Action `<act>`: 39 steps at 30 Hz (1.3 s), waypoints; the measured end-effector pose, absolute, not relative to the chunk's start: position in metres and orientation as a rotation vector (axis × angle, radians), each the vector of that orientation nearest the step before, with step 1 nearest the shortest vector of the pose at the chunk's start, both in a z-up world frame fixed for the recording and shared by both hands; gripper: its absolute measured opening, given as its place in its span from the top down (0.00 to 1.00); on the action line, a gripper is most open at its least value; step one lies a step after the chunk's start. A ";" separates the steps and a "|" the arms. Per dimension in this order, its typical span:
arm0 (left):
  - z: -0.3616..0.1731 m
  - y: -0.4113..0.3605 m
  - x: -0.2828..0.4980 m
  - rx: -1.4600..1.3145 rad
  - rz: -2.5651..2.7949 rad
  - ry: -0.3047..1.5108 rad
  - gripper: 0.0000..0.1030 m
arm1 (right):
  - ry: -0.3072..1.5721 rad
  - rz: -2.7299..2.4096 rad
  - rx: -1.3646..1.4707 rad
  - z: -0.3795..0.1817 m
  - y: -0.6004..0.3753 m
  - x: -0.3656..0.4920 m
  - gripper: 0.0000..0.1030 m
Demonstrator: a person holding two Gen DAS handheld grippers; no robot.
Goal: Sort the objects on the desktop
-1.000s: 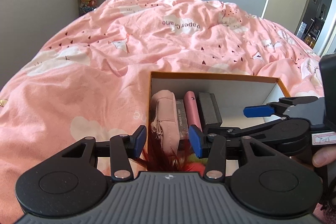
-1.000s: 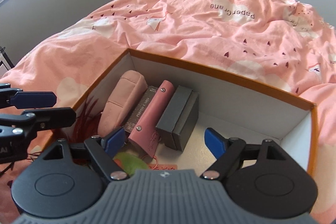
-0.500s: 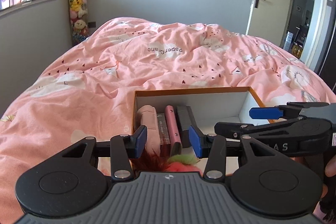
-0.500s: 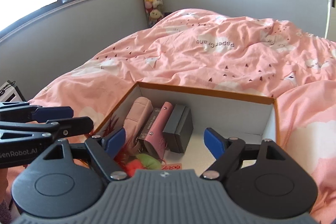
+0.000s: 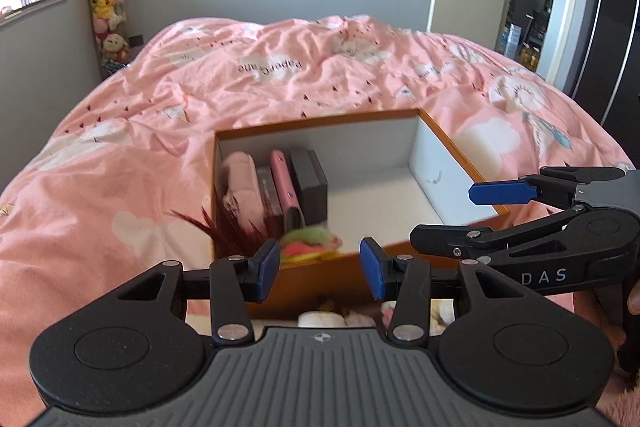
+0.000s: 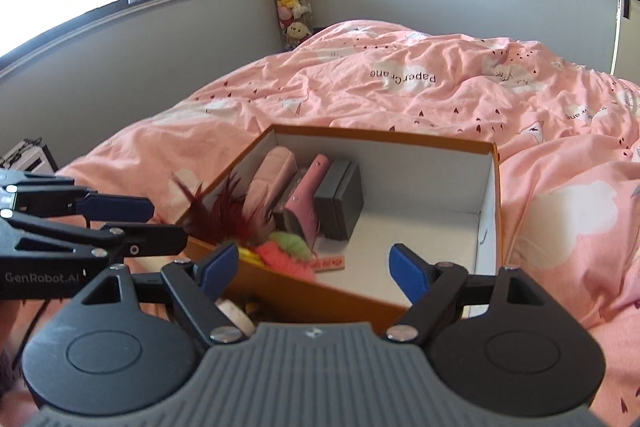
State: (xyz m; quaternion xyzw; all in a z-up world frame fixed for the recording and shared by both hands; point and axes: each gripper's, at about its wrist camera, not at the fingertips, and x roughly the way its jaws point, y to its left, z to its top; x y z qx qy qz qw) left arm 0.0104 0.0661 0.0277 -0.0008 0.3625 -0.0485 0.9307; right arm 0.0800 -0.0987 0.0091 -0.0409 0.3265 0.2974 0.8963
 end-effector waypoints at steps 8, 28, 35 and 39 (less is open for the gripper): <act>0.011 0.068 0.009 -0.075 -0.174 0.944 0.49 | 0.802 0.592 -0.066 -0.013 -0.121 0.070 0.20; -0.045 0.080 0.008 -0.050 -0.081 1.177 0.46 | 1.025 0.586 -0.030 -0.055 -0.122 0.075 0.34; -0.066 0.092 0.012 -0.189 -0.116 1.224 0.36 | 1.078 0.572 -0.024 -0.066 -0.123 0.079 0.34; -0.073 0.091 0.013 -0.218 -0.114 1.225 0.39 | 1.080 0.572 -0.029 -0.068 -0.123 0.079 0.34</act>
